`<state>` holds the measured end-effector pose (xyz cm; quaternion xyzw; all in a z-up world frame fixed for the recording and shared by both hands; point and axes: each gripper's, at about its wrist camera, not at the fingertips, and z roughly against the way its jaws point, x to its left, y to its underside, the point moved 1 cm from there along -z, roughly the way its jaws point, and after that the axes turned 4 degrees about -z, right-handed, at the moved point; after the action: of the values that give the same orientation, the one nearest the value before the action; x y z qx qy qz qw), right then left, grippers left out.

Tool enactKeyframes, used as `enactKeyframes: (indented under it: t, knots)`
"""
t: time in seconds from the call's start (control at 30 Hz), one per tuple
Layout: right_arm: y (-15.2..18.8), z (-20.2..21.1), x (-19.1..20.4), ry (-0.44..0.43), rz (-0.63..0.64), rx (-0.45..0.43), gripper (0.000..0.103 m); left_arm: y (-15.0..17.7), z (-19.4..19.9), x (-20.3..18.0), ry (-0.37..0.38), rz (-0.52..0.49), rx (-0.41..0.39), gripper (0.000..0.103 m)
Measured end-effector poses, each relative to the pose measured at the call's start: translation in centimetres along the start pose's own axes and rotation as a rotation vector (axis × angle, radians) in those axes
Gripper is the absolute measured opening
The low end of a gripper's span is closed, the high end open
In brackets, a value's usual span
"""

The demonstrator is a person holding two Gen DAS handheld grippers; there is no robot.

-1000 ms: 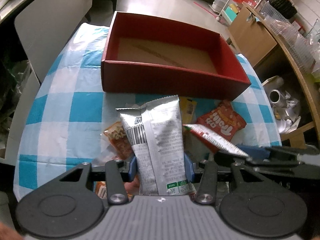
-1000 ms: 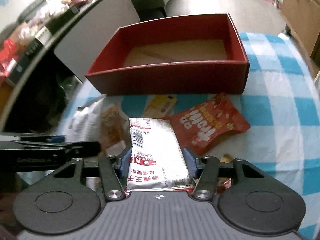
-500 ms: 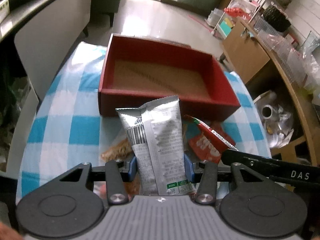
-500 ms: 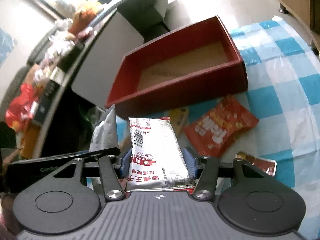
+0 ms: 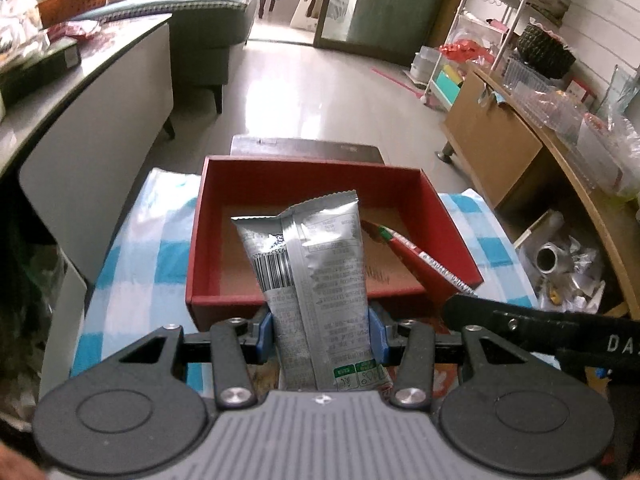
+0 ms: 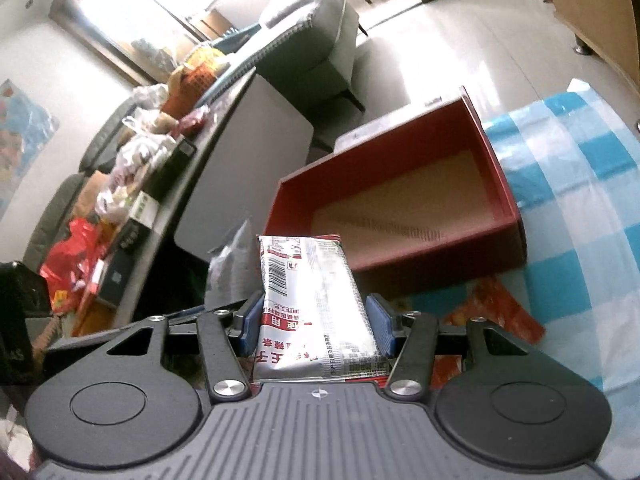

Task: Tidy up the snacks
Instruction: 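Lift both held packs and carry them over the red tray, then lower packs into the red tray and open both tools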

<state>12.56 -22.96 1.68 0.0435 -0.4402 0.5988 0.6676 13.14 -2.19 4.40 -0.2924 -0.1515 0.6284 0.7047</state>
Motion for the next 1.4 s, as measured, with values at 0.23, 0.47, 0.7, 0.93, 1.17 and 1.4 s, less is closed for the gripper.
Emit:
enactKeyframes:
  t: [0.23,0.47,0.7,0.93,1.17,1.4]
  knots:
    - [-2.3,-0.6,-0.3,0.0,-0.002,-0.033,0.062,-2.5,-1.3,-0.5,-0.047,-0.037,-0.041,0.04]
    - [-4.4,-2.0,-0.9,0.02,0.004,-0.043,0.062,-4.5,-3.4,-0.7,-0.089,-0.066,-0.055,0.04]
    - [-5.9,-3.8,-1.7,0.044,0.006,-0.038,0.062,-5.7,-6.0,-0.4,-0.122,-0.07,-0.04,0.04]
    - [-6.4,-5.4,-2.6,0.08,0.013,-0.018,0.062,-6.1,-8.5,-0.1,-0.149,-0.071,-0.016,0.04]
    - [-6.5,-7.7,-2.9,0.147,0.049,0.011,0.062,-6.0,-10.7,0.2,-0.171,-0.076,0.013,0.04]
    - [-6.1,-9.2,-3.0,0.262,0.121,0.029,0.064,-5.6,-11.9,0.2,-0.197,-0.112,0.032,0.051]
